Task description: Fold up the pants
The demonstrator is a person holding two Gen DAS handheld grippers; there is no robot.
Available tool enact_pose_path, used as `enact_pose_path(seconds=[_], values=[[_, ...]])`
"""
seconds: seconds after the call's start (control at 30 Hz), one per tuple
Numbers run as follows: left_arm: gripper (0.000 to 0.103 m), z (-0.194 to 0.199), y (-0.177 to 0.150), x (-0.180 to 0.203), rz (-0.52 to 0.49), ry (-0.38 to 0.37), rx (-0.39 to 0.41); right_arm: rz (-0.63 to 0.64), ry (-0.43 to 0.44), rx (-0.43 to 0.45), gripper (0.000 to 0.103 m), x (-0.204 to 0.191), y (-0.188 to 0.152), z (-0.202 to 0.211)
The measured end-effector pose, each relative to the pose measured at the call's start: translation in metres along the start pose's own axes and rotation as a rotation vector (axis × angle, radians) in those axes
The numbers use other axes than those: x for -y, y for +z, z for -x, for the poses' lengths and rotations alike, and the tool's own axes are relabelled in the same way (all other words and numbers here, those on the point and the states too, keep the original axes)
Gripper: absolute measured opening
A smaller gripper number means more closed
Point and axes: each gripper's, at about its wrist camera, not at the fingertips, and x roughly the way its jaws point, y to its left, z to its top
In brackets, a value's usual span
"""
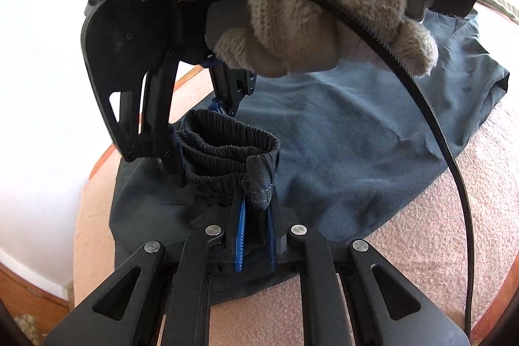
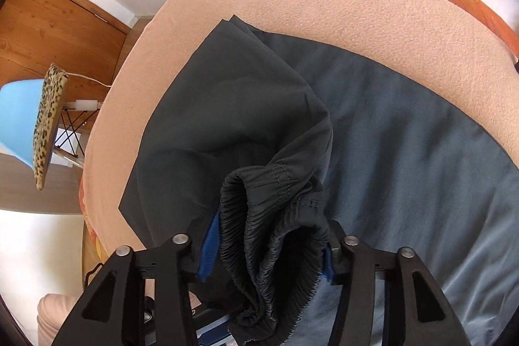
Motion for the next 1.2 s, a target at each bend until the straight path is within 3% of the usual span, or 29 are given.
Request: enact_pose_path(seconds=[0.07,0.2,0.4,0.53,0.67,0.9,1.2], values=[[0.010,0.004,-0.001,0.000,0.002,-0.007,0.001,-0.047,0.045,0.024,0.031,0.012,-0.005,0.005],[0.011,0.006,0.004,-0.002,0.042,-0.051,0.007,-0.134,0.179,0.084,0.023,0.040,-0.017,0.014],[0.016,0.041,0.002,-0.055,0.280,-0.223,0.027,-0.163,0.252,0.169,0.015,0.066,-0.033,0.033],[0.016,0.070,-0.014,-0.104,0.415,-0.200,0.050,-0.107,0.266,0.199,0.014,0.081,-0.039,0.064],[0.016,0.065,-0.016,-0.133,0.483,-0.182,0.022,-0.121,0.246,0.238,0.014,0.116,-0.053,0.103],[0.016,0.033,0.003,-0.120,0.463,-0.234,0.003,-0.234,0.163,0.291,0.014,0.190,-0.103,0.153],[0.016,0.002,0.041,-0.066,0.381,-0.284,-0.019,-0.342,0.086,0.313,0.014,0.271,-0.168,0.207]])
